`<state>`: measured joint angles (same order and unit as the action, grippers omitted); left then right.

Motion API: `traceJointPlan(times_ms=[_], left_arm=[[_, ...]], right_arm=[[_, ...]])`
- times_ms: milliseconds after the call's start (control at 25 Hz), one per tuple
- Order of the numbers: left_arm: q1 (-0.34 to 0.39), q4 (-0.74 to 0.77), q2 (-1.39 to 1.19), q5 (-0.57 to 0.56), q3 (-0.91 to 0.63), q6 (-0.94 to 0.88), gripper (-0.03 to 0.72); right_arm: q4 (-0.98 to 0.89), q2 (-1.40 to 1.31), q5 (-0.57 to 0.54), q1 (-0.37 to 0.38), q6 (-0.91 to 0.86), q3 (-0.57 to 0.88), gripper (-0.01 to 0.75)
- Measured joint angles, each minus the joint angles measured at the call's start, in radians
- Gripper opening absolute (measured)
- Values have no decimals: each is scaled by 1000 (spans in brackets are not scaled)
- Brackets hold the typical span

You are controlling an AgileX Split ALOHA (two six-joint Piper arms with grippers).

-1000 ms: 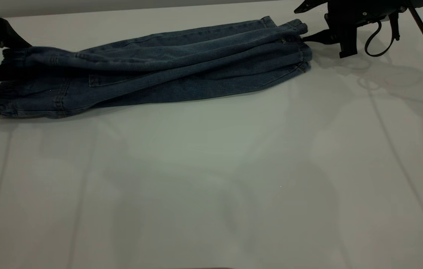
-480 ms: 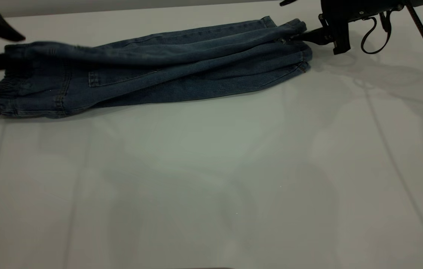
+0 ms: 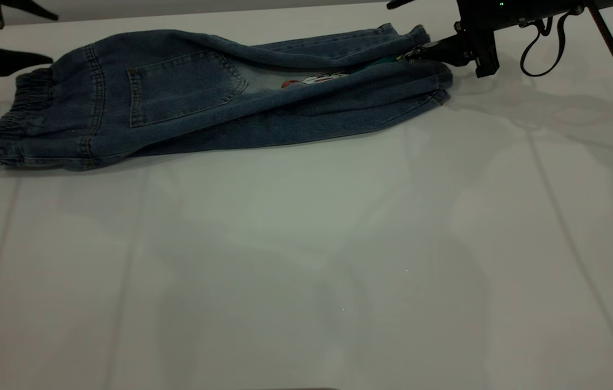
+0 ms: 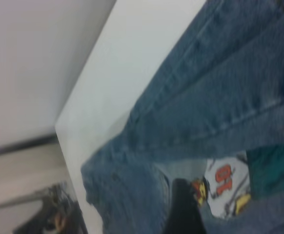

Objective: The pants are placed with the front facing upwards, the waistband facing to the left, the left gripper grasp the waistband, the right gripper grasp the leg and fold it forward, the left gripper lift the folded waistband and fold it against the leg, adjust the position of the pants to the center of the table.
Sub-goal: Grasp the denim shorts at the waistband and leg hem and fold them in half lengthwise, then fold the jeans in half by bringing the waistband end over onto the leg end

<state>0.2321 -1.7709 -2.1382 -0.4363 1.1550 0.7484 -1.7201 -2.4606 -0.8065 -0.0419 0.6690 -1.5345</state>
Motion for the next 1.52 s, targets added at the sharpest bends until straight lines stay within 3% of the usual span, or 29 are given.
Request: traceJointPlan(times_ms=[160, 280, 560, 800, 1080, 1520], left_arm=[[13, 53, 0, -102, 0, 138, 412], [50, 187, 0, -178, 0, 146, 412], [153, 765, 90, -278, 0, -155, 412], [180, 1090, 107, -306, 0, -375, 412], [180, 1051, 36, -284, 0, -295, 415], [183, 981, 0, -255, 0, -187, 525]], right_arm=[[74, 0, -57, 0, 9, 0, 451], [110, 0, -82, 0, 9, 0, 451], [114, 0, -86, 0, 9, 0, 451], [114, 0, -86, 0, 9, 0, 451], [114, 0, -86, -4, 9, 0, 451], [114, 0, -87, -20, 19, 0, 451]])
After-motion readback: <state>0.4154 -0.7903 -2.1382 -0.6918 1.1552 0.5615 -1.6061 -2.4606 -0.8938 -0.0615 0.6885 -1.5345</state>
